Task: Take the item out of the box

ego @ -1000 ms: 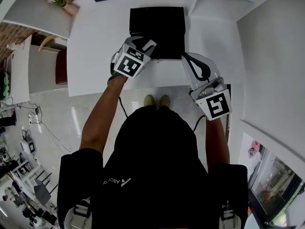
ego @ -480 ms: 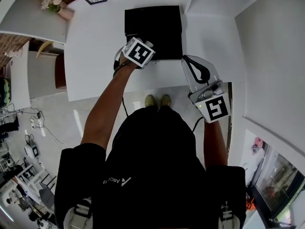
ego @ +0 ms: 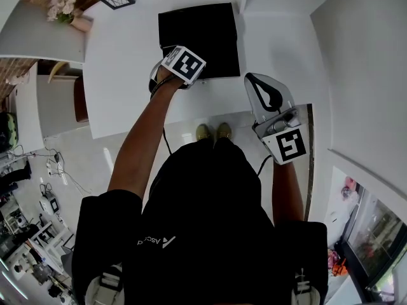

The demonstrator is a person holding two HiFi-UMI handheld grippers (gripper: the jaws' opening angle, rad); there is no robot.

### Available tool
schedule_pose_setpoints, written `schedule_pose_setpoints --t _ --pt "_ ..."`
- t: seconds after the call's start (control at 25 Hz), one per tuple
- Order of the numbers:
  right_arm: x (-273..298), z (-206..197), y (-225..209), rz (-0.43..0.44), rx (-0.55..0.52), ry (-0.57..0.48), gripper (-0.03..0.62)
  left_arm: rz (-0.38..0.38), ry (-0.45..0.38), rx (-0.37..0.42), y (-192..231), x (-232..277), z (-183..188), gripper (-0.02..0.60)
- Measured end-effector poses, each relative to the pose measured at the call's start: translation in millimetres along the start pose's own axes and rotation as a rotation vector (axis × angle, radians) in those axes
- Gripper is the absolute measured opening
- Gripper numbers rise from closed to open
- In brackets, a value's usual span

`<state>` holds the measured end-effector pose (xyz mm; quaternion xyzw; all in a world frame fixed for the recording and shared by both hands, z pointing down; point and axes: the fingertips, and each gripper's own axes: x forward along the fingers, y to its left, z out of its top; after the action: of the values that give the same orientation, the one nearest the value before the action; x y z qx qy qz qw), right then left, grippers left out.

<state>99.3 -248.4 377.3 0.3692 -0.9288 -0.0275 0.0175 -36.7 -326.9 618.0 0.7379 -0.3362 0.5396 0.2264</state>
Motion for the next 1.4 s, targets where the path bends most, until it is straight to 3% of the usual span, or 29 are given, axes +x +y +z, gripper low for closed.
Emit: schedule_pose_setpoints --t 0.24,0.48,0.68,1.08,1.4 --pt "2 2 3 0.004 -0.005 0.002 0.002 0.012 -0.048 -0.016 1 -9 5 0.170" --pt "10 5 11 0.018 0.000 -0.002 0.002 0.046 -0.205 -0.050 9 -49 17 0.170" --pt "19 14 19 0.035 -0.005 -0.018 0.003 -0.016 -0.428 -0.115 -3 -99 32 0.170" --pt "29 54 38 0.061 0.005 -0.095 0.002 -0.040 -0.950 -0.124 -25 -224 50 0.170" --pt "25 77 51 0.070 0.033 -0.138 0.002 -0.044 -1.257 -0.140 -42 -299 36 0.170"
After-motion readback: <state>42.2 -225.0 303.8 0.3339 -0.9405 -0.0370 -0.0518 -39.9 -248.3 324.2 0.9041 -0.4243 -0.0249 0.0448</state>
